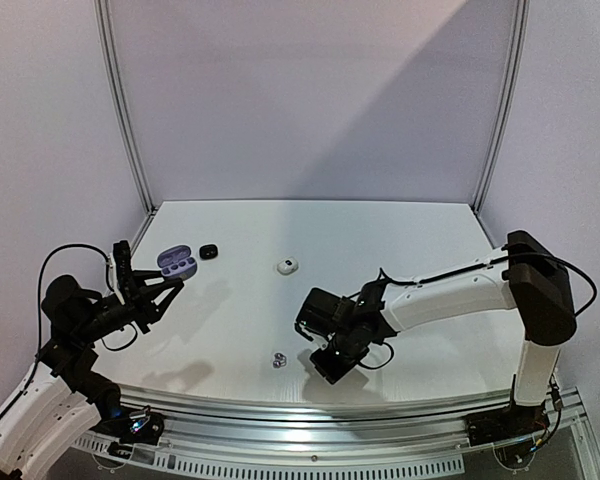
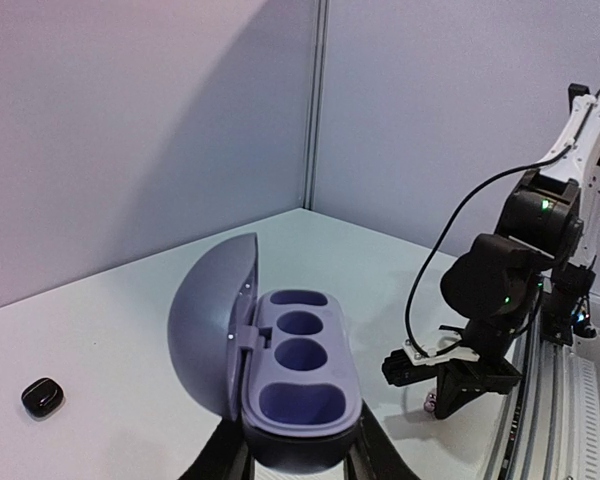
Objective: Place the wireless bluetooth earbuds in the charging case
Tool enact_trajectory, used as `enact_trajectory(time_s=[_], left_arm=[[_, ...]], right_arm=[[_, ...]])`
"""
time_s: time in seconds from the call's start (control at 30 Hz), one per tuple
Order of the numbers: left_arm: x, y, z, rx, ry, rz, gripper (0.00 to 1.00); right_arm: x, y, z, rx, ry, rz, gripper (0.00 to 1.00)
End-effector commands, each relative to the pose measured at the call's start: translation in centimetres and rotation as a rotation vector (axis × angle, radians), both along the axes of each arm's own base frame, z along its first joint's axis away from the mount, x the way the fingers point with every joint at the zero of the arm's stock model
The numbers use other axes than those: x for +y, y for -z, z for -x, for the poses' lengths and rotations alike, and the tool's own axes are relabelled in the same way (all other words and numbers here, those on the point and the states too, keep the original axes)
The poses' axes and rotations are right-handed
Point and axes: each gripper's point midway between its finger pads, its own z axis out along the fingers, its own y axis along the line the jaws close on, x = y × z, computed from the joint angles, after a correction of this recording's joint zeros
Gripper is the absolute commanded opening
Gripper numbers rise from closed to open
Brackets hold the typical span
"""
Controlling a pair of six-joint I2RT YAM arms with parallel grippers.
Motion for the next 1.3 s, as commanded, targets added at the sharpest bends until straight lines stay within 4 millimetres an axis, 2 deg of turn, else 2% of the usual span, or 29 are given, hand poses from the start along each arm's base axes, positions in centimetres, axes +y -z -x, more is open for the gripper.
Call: enact_trajectory(time_s=[0.0, 0.33, 0.5, 0.53, 0.8, 1.07, 1.13, 1.27], left_arm=[[0.2, 0.5, -0.3, 0.001, -0.012, -0.005, 0.00], [0.2, 0.4, -0.2, -0.001, -0.012, -0.003, 0.00], [0.2, 0.4, -0.2, 0.000, -0.009, -0.001, 0.00], [0.2, 0.3, -0.2, -0.004, -0.010, 0.000, 0.00], [0.2, 0.3, -0.1, -0.006, -0.011, -0.001, 0.00], [0.2, 0.3, -0.2, -0.007, -0.013, -0.002, 0.00], [0.2, 0.3, -0.2, -0.007, -0.013, -0.003, 0.00], [0.2, 0.3, -0.2, -0.005, -0.011, -0.002, 0.00]], right_arm=[[-3.8, 1.6, -1.2, -0.019, 0.061, 0.136, 0.00], [-6.9, 1.8, -1.6, -0.024, 0.082, 0.233, 0.00], [-8.4, 1.5, -3.2, -0.051, 0.154, 0.255, 0.00], [-8.2, 1.2, -4.3, -0.066, 0.175, 0.233, 0.00], [-7.3, 1.1, -6.6, -0.092, 0.180, 0.207, 0.00], [-5.3, 0.8, -6.9, -0.054, 0.136, 0.138, 0.00], [-6.0, 0.6, -7.2, -0.045, 0.165, 0.149, 0.05], [-7.3, -1.1, -8.6, -0.033, 0.327, 0.088, 0.24]])
